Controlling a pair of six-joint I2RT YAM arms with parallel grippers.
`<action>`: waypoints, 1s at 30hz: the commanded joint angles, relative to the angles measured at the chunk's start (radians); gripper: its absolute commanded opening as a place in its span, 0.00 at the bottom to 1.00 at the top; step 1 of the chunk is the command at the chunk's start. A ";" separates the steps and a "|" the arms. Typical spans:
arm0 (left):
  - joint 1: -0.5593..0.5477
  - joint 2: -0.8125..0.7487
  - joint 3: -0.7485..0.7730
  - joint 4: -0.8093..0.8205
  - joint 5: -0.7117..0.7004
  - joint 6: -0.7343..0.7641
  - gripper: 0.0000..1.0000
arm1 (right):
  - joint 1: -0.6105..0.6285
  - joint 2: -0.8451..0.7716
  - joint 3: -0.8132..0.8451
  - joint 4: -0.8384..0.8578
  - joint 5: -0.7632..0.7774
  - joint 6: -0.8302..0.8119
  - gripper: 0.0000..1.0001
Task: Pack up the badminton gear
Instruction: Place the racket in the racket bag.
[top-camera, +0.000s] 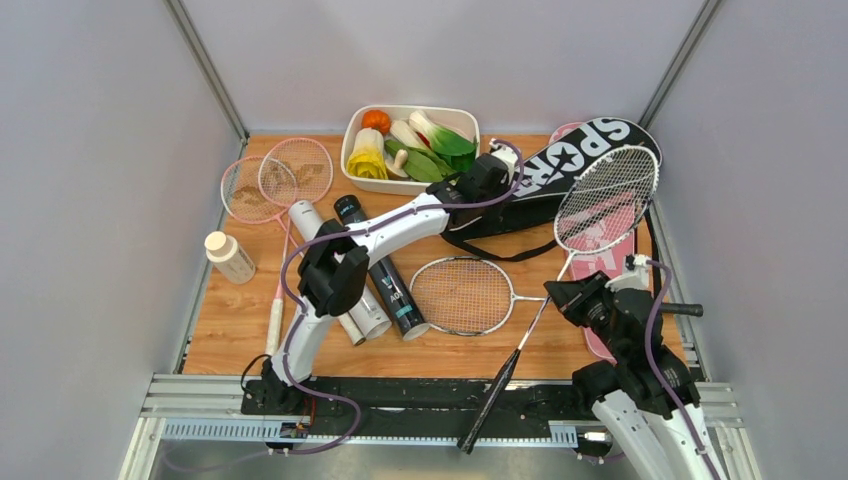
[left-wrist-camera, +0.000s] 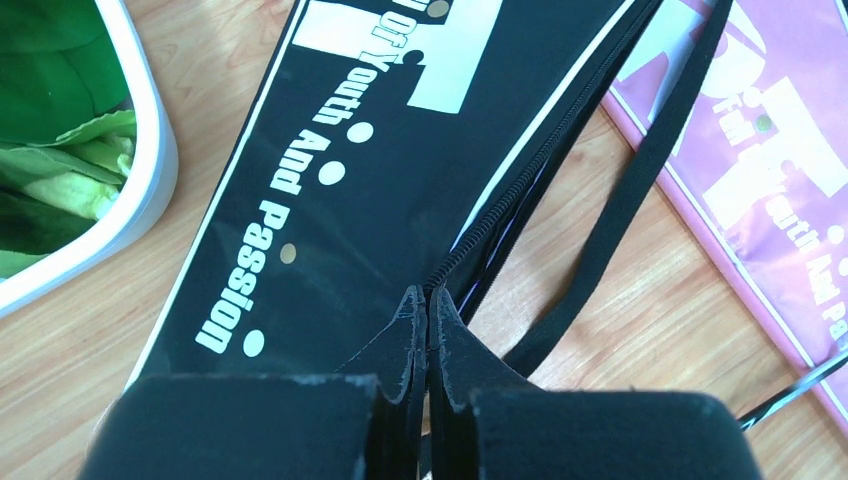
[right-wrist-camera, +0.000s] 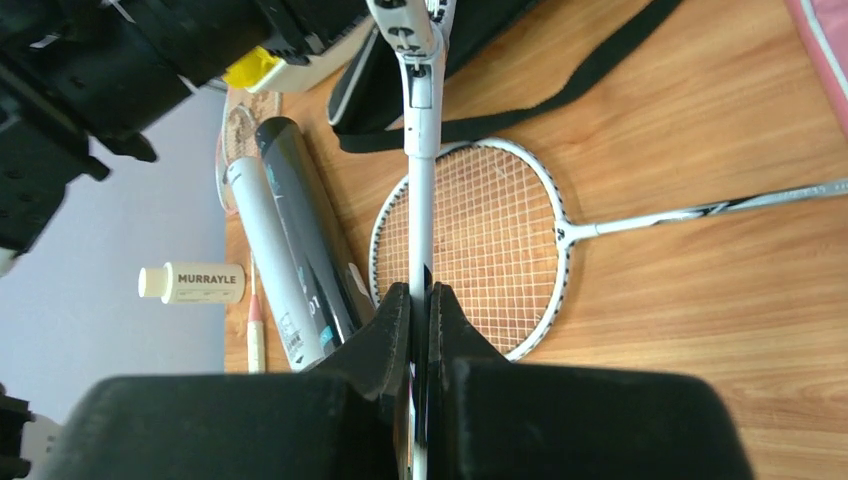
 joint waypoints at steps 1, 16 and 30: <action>0.003 -0.084 0.045 0.030 0.000 -0.078 0.00 | 0.001 -0.016 -0.047 0.042 -0.037 0.050 0.00; 0.010 -0.148 -0.050 0.102 0.023 -0.152 0.00 | -0.001 -0.065 -0.335 0.356 -0.308 0.221 0.00; 0.008 -0.190 -0.170 0.178 0.122 -0.169 0.00 | -0.056 -0.044 -0.505 0.652 -0.499 0.421 0.00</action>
